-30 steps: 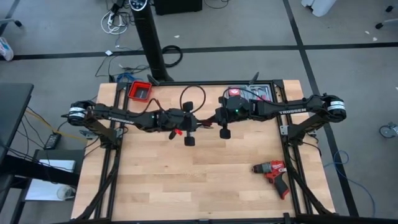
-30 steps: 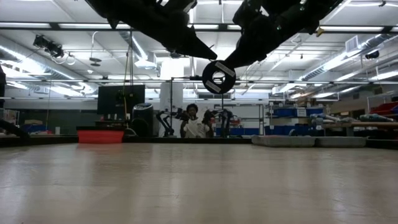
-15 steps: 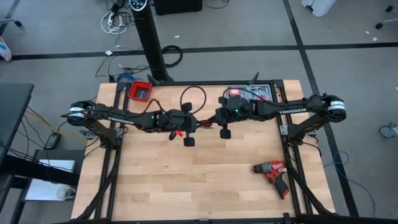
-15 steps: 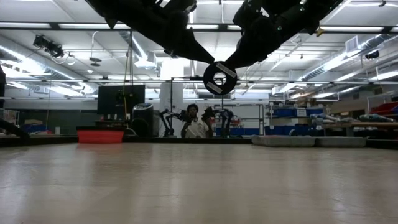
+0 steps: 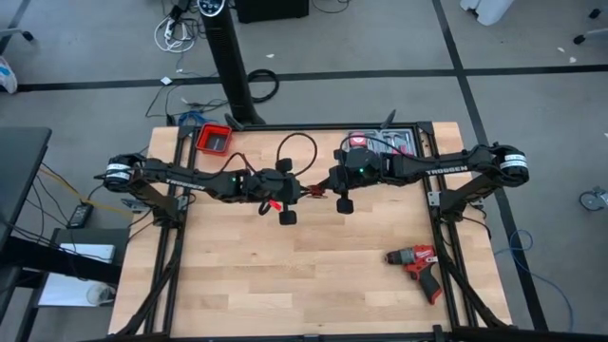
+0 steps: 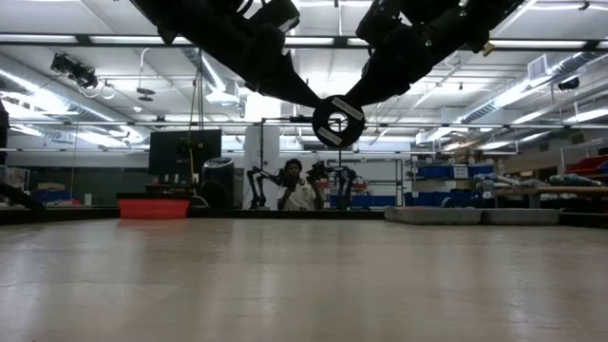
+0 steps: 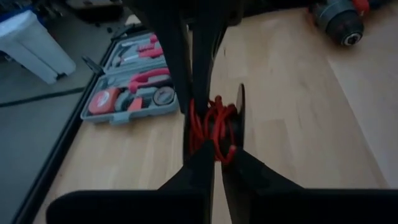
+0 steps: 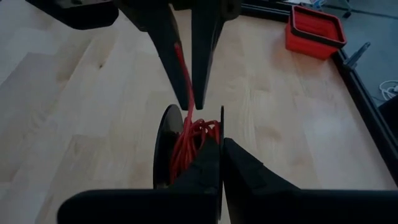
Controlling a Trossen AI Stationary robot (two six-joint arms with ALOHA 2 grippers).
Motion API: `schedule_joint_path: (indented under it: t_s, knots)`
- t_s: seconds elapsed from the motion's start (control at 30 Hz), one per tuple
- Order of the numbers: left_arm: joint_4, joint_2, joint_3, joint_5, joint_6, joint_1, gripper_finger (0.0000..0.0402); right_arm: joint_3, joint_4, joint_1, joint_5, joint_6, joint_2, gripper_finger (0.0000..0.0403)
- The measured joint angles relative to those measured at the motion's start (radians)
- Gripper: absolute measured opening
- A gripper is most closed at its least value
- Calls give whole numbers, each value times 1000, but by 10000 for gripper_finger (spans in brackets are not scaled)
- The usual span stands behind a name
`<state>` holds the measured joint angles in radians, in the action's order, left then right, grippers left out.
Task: Coil cords
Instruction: Coil the red wire onto the black spool
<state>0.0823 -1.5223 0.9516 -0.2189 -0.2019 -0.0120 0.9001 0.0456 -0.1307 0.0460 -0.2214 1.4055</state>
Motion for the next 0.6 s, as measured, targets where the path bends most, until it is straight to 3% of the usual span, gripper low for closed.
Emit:
schedule_joint_path:
  t_s: [0.2, 0.4, 0.6]
  knots:
    - [-34, 0, 0, 1, 55, 2, 32, 0, 1, -2, -2, 1, 0, 1]
    - [-24, 0, 0, -3, 108, 11, 32, 0, 32, -2, -74, 0, 0, 1]
    - [32, -1, 0, -90, 133, 20, 32, 0, 24, -2, -122, -8, 0, 1]
